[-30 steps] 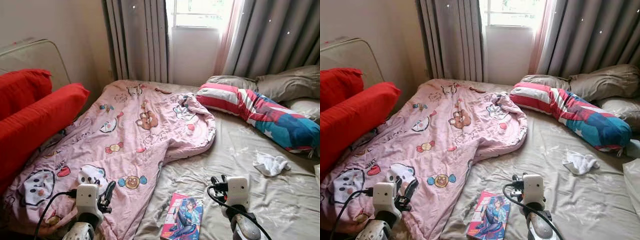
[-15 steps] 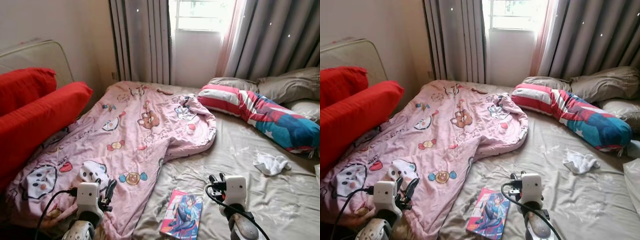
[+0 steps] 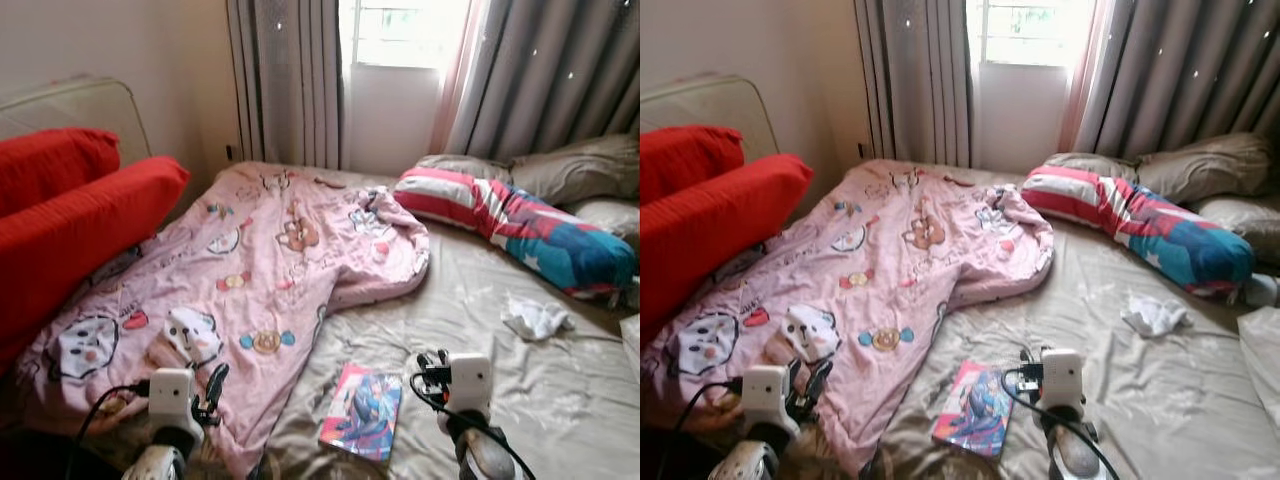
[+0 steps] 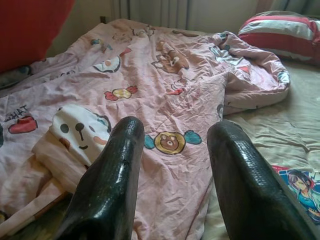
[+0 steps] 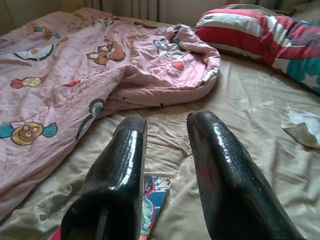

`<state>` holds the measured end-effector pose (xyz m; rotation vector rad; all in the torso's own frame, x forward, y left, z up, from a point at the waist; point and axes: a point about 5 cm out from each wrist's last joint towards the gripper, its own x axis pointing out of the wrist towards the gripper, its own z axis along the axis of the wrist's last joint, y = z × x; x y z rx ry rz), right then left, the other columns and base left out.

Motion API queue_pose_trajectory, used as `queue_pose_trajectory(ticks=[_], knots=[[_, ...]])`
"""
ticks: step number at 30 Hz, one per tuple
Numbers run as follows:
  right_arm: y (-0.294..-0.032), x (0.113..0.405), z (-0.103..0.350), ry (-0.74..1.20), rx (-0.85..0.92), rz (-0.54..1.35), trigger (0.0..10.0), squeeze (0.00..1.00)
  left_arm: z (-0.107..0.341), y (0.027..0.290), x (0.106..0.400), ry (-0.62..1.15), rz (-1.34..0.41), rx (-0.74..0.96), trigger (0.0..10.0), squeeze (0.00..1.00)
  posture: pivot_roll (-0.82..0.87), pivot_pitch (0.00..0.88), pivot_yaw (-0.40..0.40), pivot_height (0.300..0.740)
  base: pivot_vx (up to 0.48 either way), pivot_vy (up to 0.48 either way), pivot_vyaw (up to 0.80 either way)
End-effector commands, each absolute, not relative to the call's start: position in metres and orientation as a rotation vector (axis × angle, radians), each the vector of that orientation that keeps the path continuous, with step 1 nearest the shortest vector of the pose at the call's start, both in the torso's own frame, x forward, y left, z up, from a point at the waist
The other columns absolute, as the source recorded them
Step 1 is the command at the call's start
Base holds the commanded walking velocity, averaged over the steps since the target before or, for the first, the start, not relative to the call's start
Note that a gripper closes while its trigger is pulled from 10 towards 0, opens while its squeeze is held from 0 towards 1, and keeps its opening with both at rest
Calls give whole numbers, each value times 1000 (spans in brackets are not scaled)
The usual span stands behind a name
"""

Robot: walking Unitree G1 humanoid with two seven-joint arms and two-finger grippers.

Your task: Clean up the room

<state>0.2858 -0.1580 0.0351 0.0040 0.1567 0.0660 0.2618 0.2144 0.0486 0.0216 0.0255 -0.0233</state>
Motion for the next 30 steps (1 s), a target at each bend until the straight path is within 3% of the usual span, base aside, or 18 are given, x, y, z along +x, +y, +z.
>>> queue_pose_trajectory(ticks=[1,16,22,30], knots=[[-160,287,35,169,-1,61,10000,0,52,215,263,13,-20,25,10000,0,-16,16,-3,651,0,0,0],[-159,287,34,167,1,60,10000,0,53,214,262,20,-17,31,10000,0,-7,52,-2,651,0,0,0],[-156,288,34,179,-1,66,10000,0,56,216,263,15,-13,37,10000,0,-9,64,1,606,0,0,0],[-159,286,34,168,6,56,10000,0,59,217,264,-1,-10,46,10000,0,-11,73,1,606,0,0,0]])
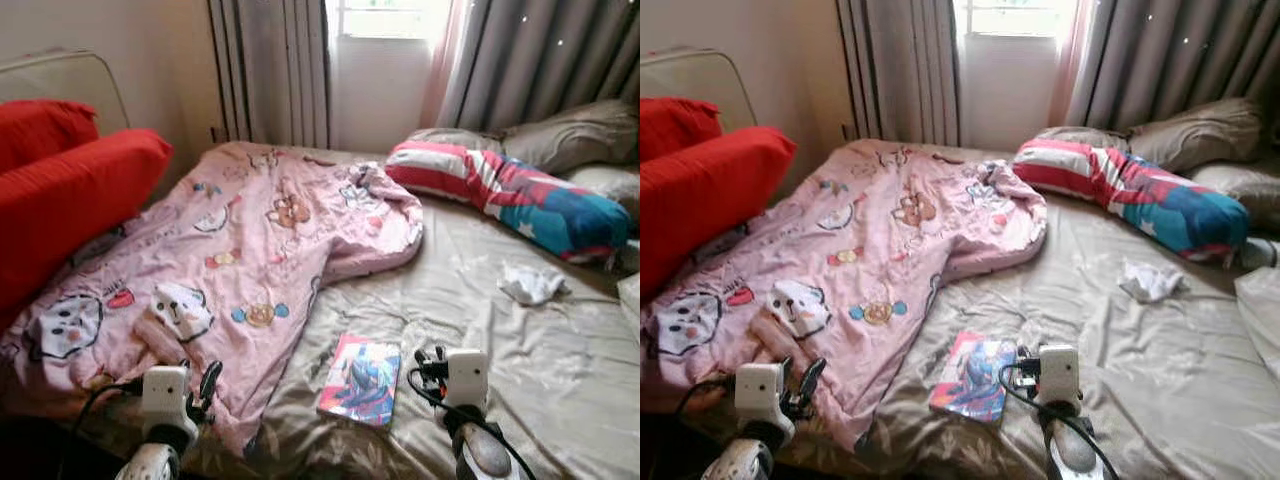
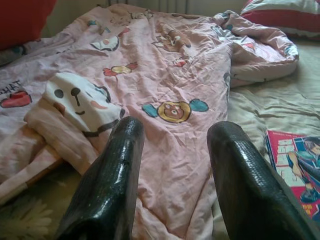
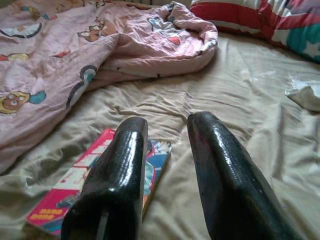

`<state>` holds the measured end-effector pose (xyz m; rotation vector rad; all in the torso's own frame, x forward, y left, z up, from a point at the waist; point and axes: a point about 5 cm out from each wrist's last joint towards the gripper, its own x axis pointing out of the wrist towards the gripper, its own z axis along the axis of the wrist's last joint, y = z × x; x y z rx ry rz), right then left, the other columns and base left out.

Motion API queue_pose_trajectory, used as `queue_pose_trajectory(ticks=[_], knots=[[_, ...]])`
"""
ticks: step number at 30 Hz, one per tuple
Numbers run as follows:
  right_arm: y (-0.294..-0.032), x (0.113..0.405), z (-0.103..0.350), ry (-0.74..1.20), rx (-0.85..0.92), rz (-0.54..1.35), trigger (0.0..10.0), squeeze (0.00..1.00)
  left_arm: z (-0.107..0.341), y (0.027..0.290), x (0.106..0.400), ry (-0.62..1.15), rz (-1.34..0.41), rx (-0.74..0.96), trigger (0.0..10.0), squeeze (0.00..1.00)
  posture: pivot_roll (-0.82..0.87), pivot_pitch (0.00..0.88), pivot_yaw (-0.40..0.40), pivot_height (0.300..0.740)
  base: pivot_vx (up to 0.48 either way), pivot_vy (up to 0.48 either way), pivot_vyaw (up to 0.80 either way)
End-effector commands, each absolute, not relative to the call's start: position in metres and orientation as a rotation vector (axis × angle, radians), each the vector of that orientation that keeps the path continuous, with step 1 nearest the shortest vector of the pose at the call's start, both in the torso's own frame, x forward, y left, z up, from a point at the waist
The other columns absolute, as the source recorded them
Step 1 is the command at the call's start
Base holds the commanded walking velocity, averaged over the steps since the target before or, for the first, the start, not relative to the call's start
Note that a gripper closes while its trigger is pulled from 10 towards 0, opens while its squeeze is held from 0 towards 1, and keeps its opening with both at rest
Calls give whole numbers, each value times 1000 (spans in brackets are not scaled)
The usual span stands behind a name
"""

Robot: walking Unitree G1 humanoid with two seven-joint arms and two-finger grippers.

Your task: Clean up the room

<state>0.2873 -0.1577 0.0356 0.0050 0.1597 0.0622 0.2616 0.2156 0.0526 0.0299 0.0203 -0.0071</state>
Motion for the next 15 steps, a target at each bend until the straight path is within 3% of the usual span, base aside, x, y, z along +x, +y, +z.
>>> queue_pose_trajectory(ticks=[1,12,15], knots=[[-159,286,34,172,4,53,10000,0,62,217,265,-12,-8,56,10000,0,-10,76,1,606,0,0,0],[-152,286,33,174,-19,107,10000,0,70,214,271,-34,-25,58,10000,0,-5,80,5,606,0,0,0],[-149,285,34,168,-20,124,10000,0,71,214,272,-34,-28,56,10000,0,-5,82,6,606,0,0,800]])
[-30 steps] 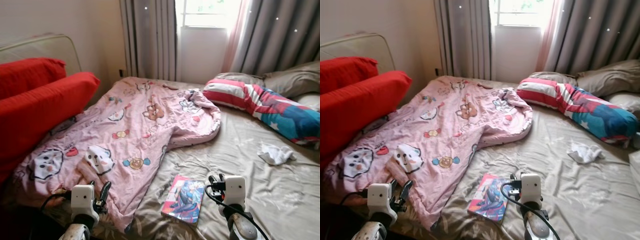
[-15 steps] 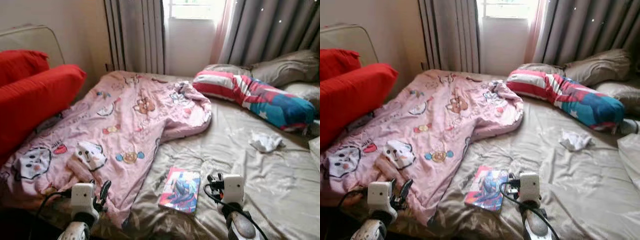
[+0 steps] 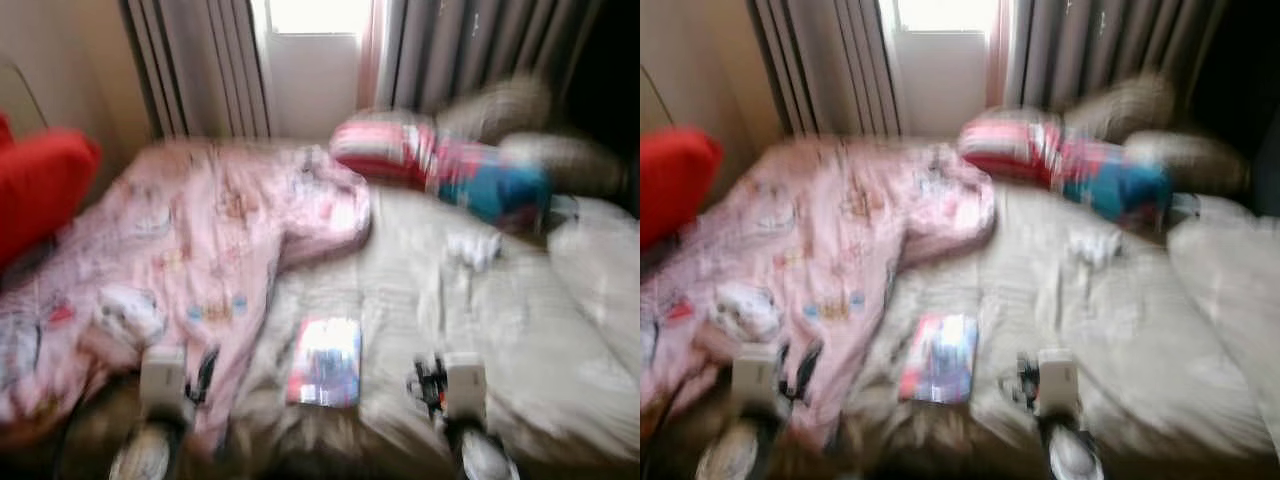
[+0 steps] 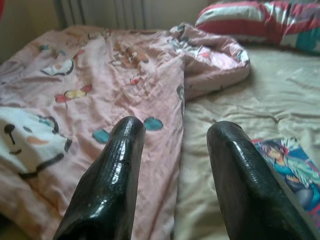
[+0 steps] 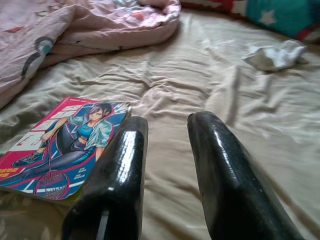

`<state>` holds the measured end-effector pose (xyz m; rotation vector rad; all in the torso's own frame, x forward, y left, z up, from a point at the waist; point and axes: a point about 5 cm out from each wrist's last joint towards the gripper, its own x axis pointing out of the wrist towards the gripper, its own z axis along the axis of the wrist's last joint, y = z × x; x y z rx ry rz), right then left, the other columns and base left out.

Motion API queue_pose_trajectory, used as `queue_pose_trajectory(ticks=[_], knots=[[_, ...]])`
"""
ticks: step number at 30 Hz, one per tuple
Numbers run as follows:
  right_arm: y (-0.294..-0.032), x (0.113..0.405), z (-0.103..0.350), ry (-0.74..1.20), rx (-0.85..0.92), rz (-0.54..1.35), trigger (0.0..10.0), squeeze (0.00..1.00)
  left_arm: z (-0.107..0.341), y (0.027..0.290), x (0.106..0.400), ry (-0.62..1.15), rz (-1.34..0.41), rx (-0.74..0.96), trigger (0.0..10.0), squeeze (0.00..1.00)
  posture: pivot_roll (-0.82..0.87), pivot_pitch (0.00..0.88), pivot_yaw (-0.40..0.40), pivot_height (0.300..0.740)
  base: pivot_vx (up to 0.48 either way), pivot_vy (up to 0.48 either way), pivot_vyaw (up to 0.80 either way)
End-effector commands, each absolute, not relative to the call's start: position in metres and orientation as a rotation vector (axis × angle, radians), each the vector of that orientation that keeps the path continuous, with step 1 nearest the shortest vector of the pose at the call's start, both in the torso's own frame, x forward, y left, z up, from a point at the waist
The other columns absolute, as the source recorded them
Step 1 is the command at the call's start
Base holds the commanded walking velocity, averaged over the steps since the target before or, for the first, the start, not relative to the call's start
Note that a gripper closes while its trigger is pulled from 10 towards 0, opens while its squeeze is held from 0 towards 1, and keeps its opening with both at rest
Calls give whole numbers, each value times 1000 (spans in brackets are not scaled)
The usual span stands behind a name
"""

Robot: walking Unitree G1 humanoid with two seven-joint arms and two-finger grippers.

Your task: Clean up the room

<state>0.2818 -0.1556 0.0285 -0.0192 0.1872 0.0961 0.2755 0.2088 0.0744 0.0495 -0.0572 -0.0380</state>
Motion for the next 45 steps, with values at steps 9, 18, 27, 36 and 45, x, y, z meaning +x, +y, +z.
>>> queue_pose_trajectory(ticks=[9,18,27,36,45], knots=[[-146,285,33,170,-7,144,10000,0,74,214,274,-41,-36,59,10000,0,-2,83,11,606,0,0,800],[-144,283,29,191,15,153,10000,0,76,212,275,-42,-48,61,10000,0,-1,86,15,606,0,0,444],[-143,281,29,187,28,150,10000,0,76,211,273,-38,-60,66,10000,0,-2,94,21,606,141,0,0],[-144,279,28,188,4,159,10000,0,75,209,273,-34,-74,66,10000,0,-8,103,26,606,305,0,0],[-143,279,27,188,26,148,10000,0,76,208,276,-37,-81,65,10000,0,-10,98,25,606,352,0,312]])
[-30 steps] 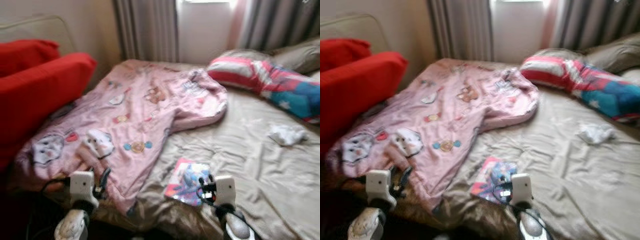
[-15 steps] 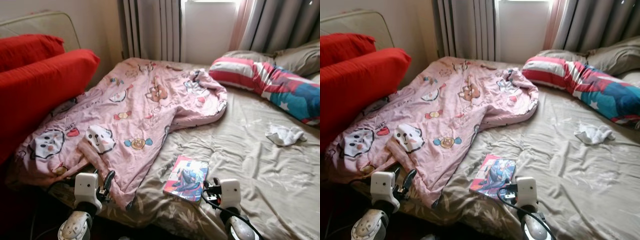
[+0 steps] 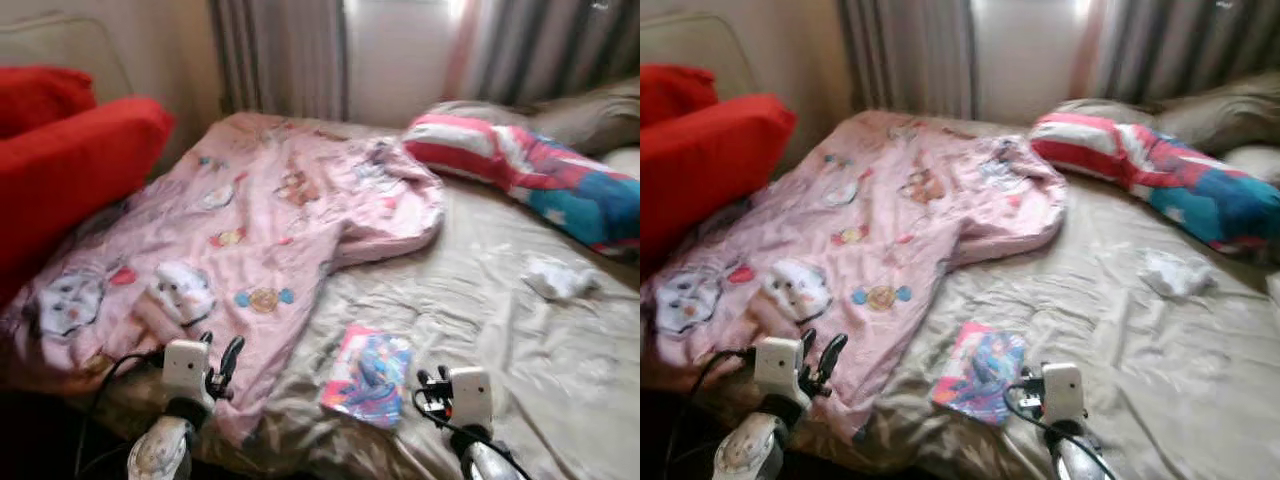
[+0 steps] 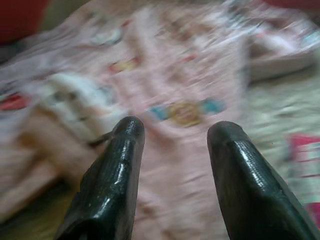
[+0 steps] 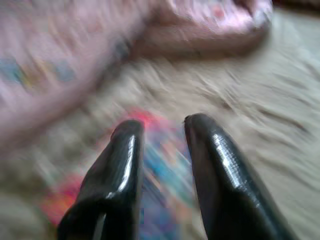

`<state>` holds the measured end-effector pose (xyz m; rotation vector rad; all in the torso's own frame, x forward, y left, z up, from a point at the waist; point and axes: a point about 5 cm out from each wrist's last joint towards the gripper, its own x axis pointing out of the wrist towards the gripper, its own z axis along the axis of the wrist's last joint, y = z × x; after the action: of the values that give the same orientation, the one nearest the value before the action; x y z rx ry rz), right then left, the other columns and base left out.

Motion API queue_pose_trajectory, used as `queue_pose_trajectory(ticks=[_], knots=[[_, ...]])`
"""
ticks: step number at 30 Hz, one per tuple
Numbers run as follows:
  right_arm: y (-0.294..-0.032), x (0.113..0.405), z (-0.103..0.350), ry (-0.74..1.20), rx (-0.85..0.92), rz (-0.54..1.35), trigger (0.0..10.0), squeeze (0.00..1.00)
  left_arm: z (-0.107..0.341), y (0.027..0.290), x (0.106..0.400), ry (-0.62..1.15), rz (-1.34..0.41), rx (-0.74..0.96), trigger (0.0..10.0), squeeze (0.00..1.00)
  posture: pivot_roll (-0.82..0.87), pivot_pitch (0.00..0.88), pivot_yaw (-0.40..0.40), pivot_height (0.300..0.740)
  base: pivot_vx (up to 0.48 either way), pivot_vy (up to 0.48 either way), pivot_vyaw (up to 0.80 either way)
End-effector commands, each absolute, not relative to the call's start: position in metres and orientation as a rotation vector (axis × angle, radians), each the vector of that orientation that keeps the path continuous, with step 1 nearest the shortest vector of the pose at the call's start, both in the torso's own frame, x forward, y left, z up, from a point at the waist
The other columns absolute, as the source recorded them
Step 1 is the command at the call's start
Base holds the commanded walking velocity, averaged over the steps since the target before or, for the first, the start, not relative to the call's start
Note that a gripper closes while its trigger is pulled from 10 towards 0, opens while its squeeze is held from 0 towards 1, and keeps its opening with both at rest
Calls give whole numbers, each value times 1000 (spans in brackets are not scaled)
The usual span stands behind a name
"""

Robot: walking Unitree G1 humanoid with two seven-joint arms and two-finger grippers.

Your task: Clean up the room

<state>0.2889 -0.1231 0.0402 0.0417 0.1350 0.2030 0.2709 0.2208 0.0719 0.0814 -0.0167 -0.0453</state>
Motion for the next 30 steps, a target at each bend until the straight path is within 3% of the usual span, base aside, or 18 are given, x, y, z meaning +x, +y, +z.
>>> queue_pose_trajectory(ticks=[1,5,18,30], knots=[[-143,279,28,187,22,149,10000,0,76,208,276,-38,-82,65,10000,0,-12,99,26,606,352,0,0],[-143,279,28,185,27,152,10000,0,77,208,276,-39,-85,64,10000,0,-15,105,28,606,329,0,0],[-136,282,31,183,21,185,10000,0,79,204,276,-41,-116,72,10000,0,-16,145,44,606,0,0,0],[-123,292,33,182,19,218,10000,0,90,210,271,-56,-134,102,10000,0,34,210,71,536,0,0,0]])
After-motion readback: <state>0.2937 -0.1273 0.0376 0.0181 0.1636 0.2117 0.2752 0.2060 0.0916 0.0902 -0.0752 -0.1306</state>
